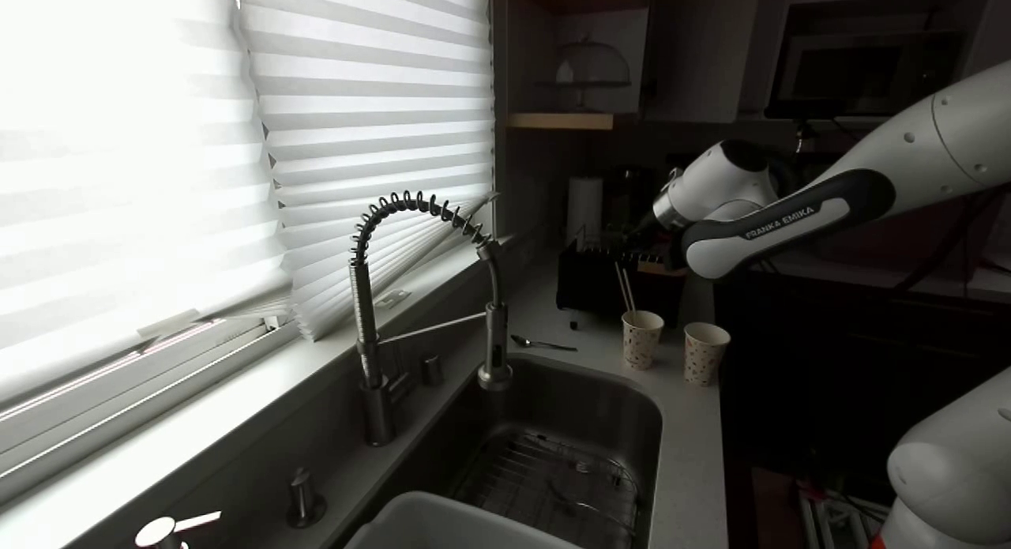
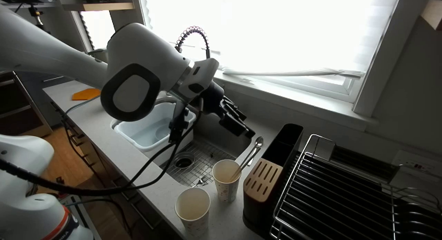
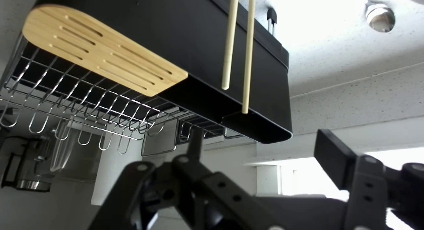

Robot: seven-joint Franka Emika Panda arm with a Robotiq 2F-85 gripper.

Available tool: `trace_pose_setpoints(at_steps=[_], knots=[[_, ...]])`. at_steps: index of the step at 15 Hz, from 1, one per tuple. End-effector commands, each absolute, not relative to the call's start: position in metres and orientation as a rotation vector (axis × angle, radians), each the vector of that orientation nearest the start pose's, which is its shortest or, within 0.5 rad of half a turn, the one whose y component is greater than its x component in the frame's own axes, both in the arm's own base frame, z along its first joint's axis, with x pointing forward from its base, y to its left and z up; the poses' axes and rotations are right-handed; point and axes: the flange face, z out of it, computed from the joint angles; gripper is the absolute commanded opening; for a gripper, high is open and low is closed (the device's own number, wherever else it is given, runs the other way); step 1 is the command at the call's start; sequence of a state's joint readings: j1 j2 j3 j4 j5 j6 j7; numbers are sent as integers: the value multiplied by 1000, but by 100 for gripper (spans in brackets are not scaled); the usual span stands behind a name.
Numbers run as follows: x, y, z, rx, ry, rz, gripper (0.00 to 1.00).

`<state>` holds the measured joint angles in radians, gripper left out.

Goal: Move the stirrer from the coffee cup at the front to the coffee cup at the back

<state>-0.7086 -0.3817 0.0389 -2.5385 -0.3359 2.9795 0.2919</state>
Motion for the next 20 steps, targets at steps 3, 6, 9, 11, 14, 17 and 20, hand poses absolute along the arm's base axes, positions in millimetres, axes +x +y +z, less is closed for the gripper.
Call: trace_pose_setpoints(at_steps=[3,6,9,11,14,17,20], knots=[[361,-245,523,-3084,982,-1050,100],[347,-241,540,-3085,953,-887,100],[331,-245,555,-3106,978,-748,100],[323,-247,562,-3109,997,-686,100],[315,-248,569,-3106,1029,-635,100],[311,-248,572,-3104,1040,-612,100],[308,-250,574,-3101,1106,-566,100]])
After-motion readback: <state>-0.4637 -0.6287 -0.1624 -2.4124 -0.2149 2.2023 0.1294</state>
